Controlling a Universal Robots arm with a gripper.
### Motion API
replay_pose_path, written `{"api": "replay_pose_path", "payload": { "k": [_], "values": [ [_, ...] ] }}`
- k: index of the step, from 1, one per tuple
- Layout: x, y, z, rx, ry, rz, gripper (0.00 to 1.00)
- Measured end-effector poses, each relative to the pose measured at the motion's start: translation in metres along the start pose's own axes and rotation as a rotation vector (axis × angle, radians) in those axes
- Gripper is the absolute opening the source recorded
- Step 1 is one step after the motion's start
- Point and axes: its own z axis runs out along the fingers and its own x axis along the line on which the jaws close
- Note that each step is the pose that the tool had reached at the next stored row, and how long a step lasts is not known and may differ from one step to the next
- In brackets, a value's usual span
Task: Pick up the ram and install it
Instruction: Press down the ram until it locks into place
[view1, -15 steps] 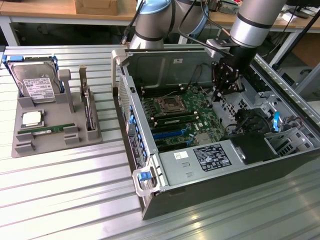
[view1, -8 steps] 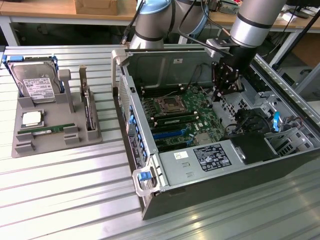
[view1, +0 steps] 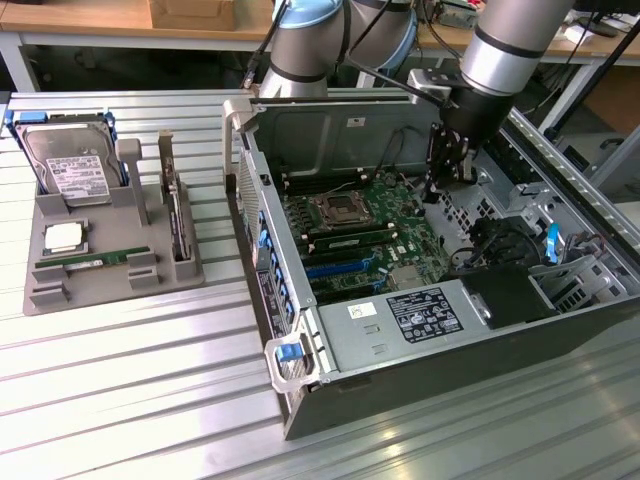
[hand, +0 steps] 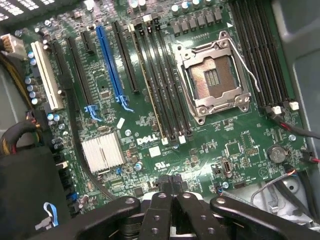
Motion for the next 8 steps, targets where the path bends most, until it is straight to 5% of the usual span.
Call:
{"api": "replay_pose_path", "payload": {
  "k": [8],
  "values": [
    [-0.0001, 0.0000, 0.0017, -0.0113, -0.0028, 0.202, 0.11]
  ]
}}
